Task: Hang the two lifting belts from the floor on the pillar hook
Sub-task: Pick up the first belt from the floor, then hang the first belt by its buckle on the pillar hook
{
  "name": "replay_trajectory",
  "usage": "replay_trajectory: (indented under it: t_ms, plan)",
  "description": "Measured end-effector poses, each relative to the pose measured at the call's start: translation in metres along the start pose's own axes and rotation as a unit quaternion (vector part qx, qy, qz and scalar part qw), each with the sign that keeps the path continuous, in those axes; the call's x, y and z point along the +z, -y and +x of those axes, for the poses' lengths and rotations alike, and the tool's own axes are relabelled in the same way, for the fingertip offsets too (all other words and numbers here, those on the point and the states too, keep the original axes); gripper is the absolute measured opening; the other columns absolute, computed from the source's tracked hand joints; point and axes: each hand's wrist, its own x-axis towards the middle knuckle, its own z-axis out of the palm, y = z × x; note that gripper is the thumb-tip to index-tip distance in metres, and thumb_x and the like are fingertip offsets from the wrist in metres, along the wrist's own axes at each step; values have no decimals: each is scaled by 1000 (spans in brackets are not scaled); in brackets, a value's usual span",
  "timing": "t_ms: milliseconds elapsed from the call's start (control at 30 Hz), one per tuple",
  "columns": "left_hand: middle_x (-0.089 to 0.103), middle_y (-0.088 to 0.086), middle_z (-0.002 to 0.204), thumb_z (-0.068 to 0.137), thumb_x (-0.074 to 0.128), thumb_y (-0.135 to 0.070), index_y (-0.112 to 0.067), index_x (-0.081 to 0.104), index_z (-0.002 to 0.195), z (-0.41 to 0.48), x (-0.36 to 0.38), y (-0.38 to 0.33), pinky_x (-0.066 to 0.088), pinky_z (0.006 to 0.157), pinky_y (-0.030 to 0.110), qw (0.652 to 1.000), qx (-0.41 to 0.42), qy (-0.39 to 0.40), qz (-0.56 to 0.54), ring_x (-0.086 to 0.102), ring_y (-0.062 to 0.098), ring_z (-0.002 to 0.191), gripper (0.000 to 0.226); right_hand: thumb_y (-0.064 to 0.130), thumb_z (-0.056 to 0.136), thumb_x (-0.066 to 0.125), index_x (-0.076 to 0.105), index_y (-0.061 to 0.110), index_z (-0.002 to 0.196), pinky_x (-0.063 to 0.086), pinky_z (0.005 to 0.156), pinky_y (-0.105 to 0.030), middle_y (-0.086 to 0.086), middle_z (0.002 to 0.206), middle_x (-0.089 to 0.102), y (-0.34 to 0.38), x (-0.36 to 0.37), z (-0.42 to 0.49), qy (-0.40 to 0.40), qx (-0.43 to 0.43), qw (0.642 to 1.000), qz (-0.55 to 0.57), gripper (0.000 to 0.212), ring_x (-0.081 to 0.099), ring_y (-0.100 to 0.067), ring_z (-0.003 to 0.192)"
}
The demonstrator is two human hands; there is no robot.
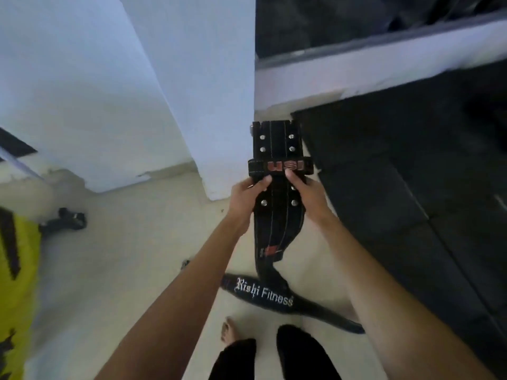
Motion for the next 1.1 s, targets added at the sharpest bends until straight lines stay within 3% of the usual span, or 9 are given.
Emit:
replay_trajectory:
  t_ms: [167,267,367,500,633,733,833,1000,1100]
  plan:
    - [76,1,88,82,68,-12,-16,74,89,-67,13,-51,54,85,39,987,138,14,83,71,18,84,11,30,79,68,69,17,82,50,94,-47,-14,97,70,107,0,-48,10,-154,987,38,14,65,-32,100]
    - [76,4,86,77,70,0,-10,75,90,-104,20,-84,55,86,42,976,177,12,128,71,17,80,17,31,82,65,68,13,84,48,96,-48,-10,96,70,154,-7,-77,61,-197,978,29,18,64,-29,101]
    - [73,11,100,78,72,-12,-8,71,98,-132,41,-152,55,86,35,957,255,-13,136,70,24,94,20,34,83,63,64,3,101,47,95,-50,-21,114,65,188,-10,-100,85,-245,965,46,36,62,-33,108]
    - [76,3,91,80,69,-7,-7,72,97,-151,57,-155,56,83,33,941,309,-66,120,71,16,86,17,36,82,64,65,16,88,49,89,-46,-7,101,67,230,-17,-119,103,-286,950,76,21,63,-28,103]
    - [74,5,98,78,70,-5,-5,72,101,-166,62,-137,53,93,45,941,273,-70,184,71,16,87,23,31,83,64,67,12,81,42,73,-15,5,82,63,245,-23,-133,129,-341,929,62,19,59,1,79]
    - [73,1,104,80,69,-14,-15,68,105,-186,77,-186,54,91,37,930,349,-42,111,68,20,100,25,31,82,64,67,8,87,51,77,-29,-2,88,68,245,-24,-137,161,-351,921,55,23,65,-18,90]
    - [73,6,97,81,68,-14,-6,67,106,-193,95,-223,53,83,37,912,399,-88,34,69,24,95,26,28,84,62,66,13,92,53,76,-40,-12,98,70,249,-27,-141,175,-365,914,35,17,66,-28,94]
    - [74,3,82,82,64,-3,-4,69,93,-185,109,-225,56,66,27,905,412,-95,-56,70,19,79,12,15,82,64,63,18,96,52,68,-13,4,94,68,252,-45,-140,200,-406,892,-8,14,68,-1,82]
    - [74,2,77,82,63,-1,-6,70,87,-185,114,-224,58,66,30,905,412,-74,-76,71,19,75,10,10,83,62,64,16,99,52,69,-12,4,95,70,224,-52,-132,210,-381,900,34,17,69,-1,84]
